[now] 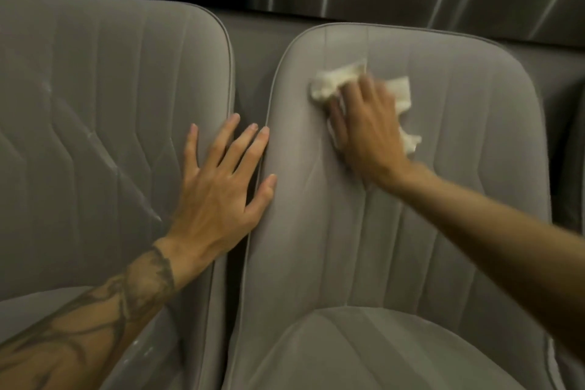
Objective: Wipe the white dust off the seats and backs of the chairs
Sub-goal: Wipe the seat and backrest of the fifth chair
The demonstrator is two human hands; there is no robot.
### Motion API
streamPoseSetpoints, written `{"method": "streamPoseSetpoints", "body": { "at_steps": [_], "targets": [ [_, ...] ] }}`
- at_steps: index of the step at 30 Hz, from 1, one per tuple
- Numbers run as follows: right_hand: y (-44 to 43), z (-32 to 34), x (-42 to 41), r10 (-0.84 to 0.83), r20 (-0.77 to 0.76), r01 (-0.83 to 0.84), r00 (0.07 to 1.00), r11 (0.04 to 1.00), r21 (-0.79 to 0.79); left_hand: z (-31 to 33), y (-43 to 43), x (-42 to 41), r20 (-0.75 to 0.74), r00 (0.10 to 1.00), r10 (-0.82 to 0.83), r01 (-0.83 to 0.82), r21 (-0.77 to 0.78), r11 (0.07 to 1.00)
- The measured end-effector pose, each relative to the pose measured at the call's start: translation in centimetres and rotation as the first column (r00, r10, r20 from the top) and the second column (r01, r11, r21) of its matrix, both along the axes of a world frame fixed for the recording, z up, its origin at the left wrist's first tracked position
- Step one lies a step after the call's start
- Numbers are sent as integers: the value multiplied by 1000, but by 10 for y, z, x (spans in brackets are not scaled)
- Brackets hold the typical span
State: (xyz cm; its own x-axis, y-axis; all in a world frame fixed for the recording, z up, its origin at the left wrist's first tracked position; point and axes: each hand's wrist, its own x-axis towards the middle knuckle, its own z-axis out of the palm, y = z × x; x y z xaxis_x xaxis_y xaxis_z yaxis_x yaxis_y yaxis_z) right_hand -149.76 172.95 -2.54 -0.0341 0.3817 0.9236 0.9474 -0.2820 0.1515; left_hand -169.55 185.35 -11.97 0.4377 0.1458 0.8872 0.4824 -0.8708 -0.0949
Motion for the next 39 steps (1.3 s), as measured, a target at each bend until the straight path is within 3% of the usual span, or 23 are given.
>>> {"method": "streamPoseSetpoints", "body": {
  "at_steps": [4,7,10,12,17,22,24,26,30,33,35,39],
  "targets": [
    [31,69,3,-48,-136,63,990,991,114,-3,5,3,30,999,-14,13,11,1000],
    [31,23,-24,101,-134,-87,986,991,101,-6,6,4,52,998,-30,29,23,999],
    [9,-38,-49,276,-109,-286,955,954,-90,-5,5,3,58,997,-41,40,10,999],
    [10,-26,-43,240,-74,-247,968,964,-102,-5,3,2,54,997,-47,48,-6,999],
    [46,42,-35,134,-123,-123,983,988,96,-7,3,1,74,993,-88,89,-22,996],
    [26,-38,-64,293,-164,-292,942,956,32,-11,2,-1,103,986,-134,140,-51,989],
    [8,-69,-74,293,-153,-306,944,950,-68,-14,0,-6,87,986,-143,150,-67,986],
    [6,-59,-72,257,-87,-267,963,954,-134,-19,-4,-12,49,991,-127,130,-69,989],
    [36,2,-66,157,-100,-159,983,987,-12,-38,-9,-22,35,988,-153,156,-89,984],
    [43,-7,-71,153,-178,-139,972,986,91,-54,-13,-28,80,986,-143,151,-99,984],
    [26,-51,-85,199,-175,-200,964,980,13,-59,-14,-28,150,978,-147,167,-128,978],
    [-32,-166,-114,281,-212,-336,936,893,-301,-63,-11,-26,240,955,-174,217,-168,962]
  ]
}}
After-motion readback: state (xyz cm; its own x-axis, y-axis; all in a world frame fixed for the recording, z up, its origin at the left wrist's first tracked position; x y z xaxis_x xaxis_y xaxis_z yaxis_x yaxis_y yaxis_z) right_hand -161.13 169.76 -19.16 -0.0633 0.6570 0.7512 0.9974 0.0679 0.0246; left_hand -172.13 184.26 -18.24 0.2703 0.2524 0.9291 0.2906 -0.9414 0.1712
